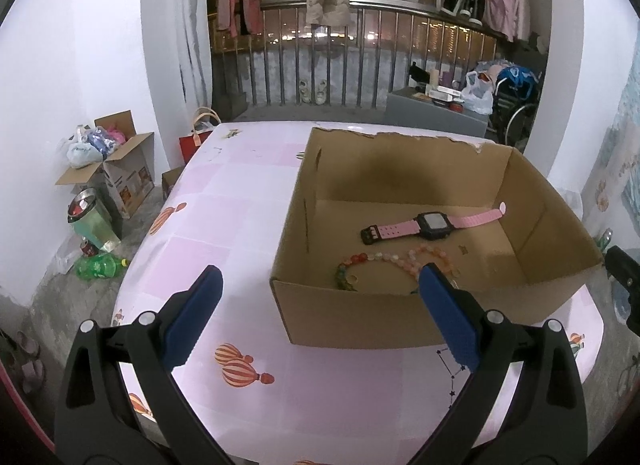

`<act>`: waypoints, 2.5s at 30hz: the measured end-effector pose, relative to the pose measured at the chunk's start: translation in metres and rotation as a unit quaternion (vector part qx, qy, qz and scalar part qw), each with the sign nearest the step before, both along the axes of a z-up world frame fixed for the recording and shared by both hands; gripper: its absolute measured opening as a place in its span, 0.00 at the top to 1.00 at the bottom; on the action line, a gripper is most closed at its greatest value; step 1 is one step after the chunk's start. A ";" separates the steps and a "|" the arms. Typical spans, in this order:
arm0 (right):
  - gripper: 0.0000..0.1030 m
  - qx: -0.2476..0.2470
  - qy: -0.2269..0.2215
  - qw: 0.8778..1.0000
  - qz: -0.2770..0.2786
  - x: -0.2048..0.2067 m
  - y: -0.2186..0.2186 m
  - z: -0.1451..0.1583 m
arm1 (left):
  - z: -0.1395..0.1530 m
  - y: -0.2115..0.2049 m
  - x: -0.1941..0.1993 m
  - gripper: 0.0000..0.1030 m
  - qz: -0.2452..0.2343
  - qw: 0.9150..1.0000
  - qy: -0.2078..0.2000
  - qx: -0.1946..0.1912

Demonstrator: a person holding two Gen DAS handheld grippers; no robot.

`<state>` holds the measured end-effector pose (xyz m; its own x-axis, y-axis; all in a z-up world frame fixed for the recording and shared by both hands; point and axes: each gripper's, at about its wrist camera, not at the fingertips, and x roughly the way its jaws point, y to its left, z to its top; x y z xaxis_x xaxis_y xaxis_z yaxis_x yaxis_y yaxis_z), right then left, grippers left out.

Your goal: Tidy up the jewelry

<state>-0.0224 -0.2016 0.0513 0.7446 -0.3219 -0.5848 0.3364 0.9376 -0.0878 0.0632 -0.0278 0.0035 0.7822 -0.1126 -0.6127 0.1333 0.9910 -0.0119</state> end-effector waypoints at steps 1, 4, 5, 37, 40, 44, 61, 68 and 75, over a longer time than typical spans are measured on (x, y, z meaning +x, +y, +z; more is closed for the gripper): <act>0.06 0.000 0.000 1.000 -0.001 0.000 0.000 0.000 | 0.000 0.001 0.000 0.08 0.001 1.000 -0.002 -0.001; 0.06 0.003 0.001 1.000 -0.001 0.000 0.001 -0.001 | 0.001 0.002 0.000 0.08 0.004 1.000 -0.003 -0.003; 0.06 0.004 0.001 1.000 -0.002 0.000 0.001 -0.002 | 0.001 0.002 -0.001 0.08 0.004 1.000 -0.003 -0.004; 0.06 0.022 0.000 1.000 -0.015 -0.002 0.022 -0.003 | 0.001 0.005 0.002 0.08 0.000 0.999 0.038 0.004; 0.06 0.023 0.001 1.000 -0.015 -0.002 0.024 -0.003 | 0.001 0.004 0.002 0.08 0.000 0.999 0.038 0.004; 0.06 0.023 0.003 1.000 -0.015 -0.002 0.027 -0.002 | 0.001 0.005 0.002 0.08 0.000 0.999 0.038 0.004; 0.06 0.024 0.004 1.000 -0.015 -0.002 0.028 -0.002 | 0.006 0.007 -0.004 0.08 -0.008 0.999 0.038 0.014; 0.06 0.021 0.006 1.000 -0.011 -0.003 0.031 -0.004 | 0.007 0.008 -0.003 0.08 -0.007 0.999 0.040 0.012; 0.06 0.021 0.008 1.000 -0.010 -0.004 0.032 -0.005 | 0.006 0.008 -0.003 0.08 -0.009 0.999 0.043 0.012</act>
